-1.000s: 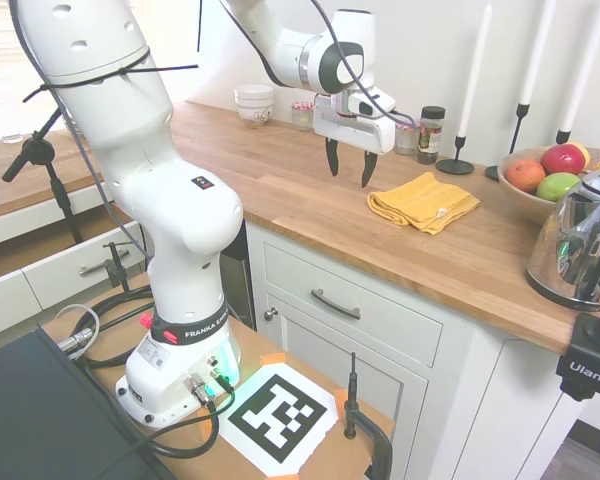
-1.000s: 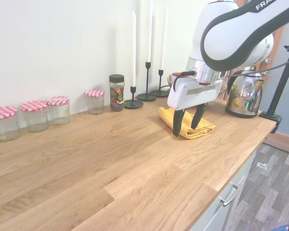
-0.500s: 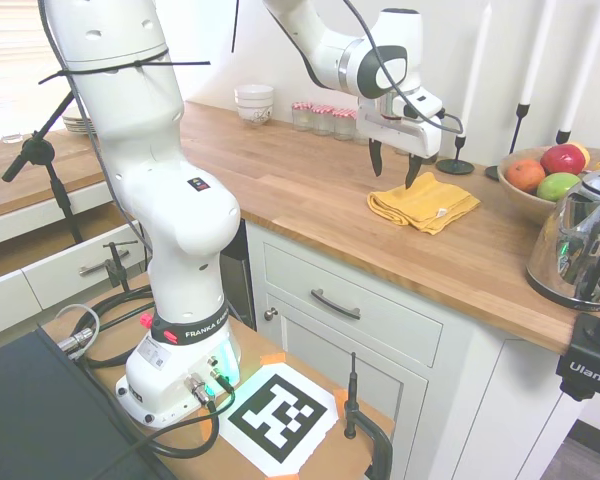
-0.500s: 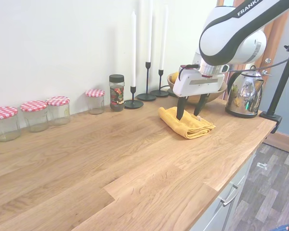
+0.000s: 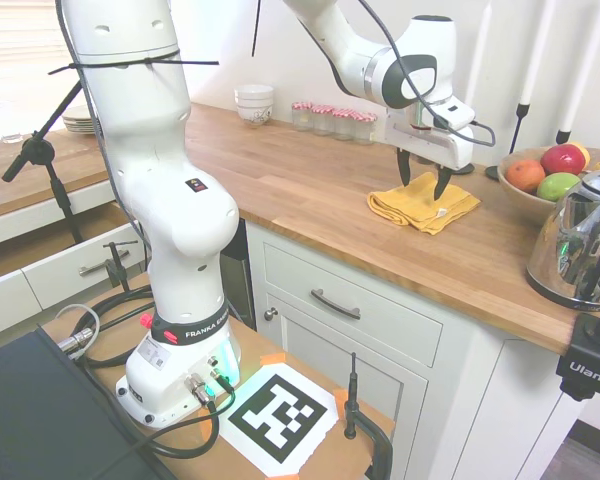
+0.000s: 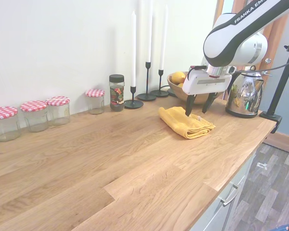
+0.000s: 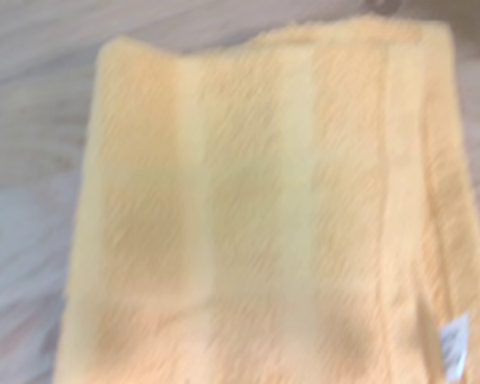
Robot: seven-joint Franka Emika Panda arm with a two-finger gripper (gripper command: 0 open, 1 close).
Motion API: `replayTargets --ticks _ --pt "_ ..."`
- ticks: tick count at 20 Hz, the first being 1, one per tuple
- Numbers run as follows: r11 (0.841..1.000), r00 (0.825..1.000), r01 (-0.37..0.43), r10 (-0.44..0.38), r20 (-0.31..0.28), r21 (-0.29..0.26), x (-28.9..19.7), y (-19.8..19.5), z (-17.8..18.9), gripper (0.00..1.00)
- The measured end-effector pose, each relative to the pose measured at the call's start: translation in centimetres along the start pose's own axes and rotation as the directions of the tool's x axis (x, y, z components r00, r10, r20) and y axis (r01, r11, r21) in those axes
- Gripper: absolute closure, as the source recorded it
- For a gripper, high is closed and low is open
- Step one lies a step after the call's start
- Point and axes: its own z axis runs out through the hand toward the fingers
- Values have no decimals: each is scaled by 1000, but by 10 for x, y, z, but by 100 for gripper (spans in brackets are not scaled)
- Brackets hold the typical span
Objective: Wipe the counter
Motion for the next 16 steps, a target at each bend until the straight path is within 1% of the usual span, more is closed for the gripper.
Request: replayTargets --ticks 3,7,11,12,16 --pt "1000 1000 1 -1 -9 -1 2 0 14 0" --pt "1000 1000 2 -2 5 -18 2 1 37 0" --pt "1000 1000 4 -4 17 -24 4 0 51 0" --pt "1000 1000 3 -3 20 -20 5 0 52 100" --pt "1000 999 9 -9 40 5 7 2 54 100"
